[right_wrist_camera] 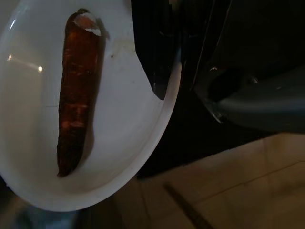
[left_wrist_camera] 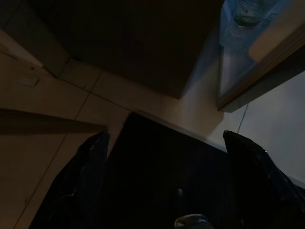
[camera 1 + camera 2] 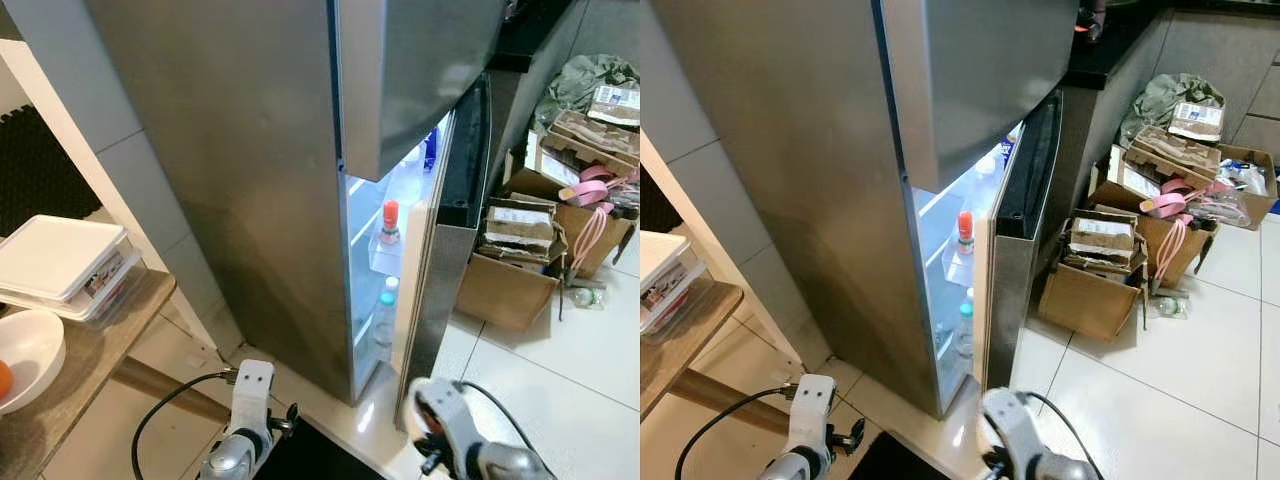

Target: Restocking fridge

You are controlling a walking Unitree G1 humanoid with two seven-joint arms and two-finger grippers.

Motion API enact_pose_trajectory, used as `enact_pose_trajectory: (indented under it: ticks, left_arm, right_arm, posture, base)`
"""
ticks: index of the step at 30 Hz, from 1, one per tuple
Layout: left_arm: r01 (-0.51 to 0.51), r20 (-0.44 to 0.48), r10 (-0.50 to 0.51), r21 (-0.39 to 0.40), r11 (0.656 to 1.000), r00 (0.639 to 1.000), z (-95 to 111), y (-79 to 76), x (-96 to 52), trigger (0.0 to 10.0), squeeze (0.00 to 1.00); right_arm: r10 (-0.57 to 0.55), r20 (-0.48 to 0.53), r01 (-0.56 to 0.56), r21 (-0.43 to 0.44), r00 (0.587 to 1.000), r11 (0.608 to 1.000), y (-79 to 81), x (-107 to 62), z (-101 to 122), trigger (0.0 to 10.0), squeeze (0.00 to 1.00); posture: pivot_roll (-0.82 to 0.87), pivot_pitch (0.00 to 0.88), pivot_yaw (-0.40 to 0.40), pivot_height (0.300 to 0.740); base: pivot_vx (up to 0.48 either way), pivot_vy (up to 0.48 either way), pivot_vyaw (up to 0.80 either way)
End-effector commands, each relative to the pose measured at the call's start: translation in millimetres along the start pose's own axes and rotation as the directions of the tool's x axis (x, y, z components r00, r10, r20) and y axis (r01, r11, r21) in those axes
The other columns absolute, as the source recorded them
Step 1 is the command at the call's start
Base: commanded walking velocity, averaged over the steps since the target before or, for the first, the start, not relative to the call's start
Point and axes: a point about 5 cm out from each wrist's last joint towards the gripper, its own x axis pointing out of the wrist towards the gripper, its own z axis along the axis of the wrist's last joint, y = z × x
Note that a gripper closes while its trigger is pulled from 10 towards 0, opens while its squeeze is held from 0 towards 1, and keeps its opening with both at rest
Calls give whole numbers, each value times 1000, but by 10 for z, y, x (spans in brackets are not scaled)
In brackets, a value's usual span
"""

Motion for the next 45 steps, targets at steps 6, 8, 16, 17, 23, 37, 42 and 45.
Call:
enact_pose_trajectory:
  ticks: [6, 8, 16, 17, 23, 37, 42, 45]
  left_arm:
    - [0, -13, 0, 0, 1000, 1000, -69, -21, -29, 10000, 0]
    - [0, -13, 0, 0, 1000, 1000, -71, -23, -30, 10000, 0]
    - [3, -14, -3, -4, 1000, 1000, -77, -41, -31, 10000, 0]
    - [2, -14, -2, -6, 1000, 1000, -78, -45, -31, 10000, 0]
    - [-1, -13, 1, -8, 1000, 1000, -74, -40, -29, 10000, 0]
    - [-7, -10, 7, -12, 1000, 1000, -76, -38, -30, 10000, 0]
    - [-5, -8, 5, -12, 1000, 1000, -71, -47, -25, 10000, 0]
    - [-2, -9, 2, -10, 1000, 1000, -68, -51, -21, 10000, 0]
  right_arm:
    - [156, 3, -150, -240, 988, 959, 158, 113, 354, 10000, 0]
    - [165, 1, -160, -252, 986, 954, 172, 119, 373, 10000, 0]
    - [241, 18, -218, -368, 970, 904, 304, 174, 609, 10000, 0]
    - [248, 37, -214, -397, 968, 892, 333, 187, 691, 10000, 0]
    - [222, 115, -122, -557, 968, 821, 394, 221, 980, 10000, 0]
    - [89, 74, 32, -914, 993, 404, 347, 226, 1078, 10000, 0]
    - [33, 29, 17, -951, 999, 308, 203, 168, 985, 10000, 0]
    - [-18, 10, 15, -950, 1000, 311, 64, 117, 897, 10000, 0]
  posture:
    - [55, 107, 58, 740]
    - [55, 107, 57, 740]
    - [55, 109, 53, 740]
    - [55, 109, 53, 740]
    - [57, 107, 50, 740]
    - [55, 102, 47, 740]
    - [51, 99, 47, 740]
    - [49, 98, 50, 740]
  base:
    - [0, 0, 0]
    - [0, 0, 0]
    - [0, 0, 0]
    - [0, 0, 0]
    - [0, 0, 0]
    - [0, 0, 0]
    - [0, 0, 0]
    - [0, 0, 0]
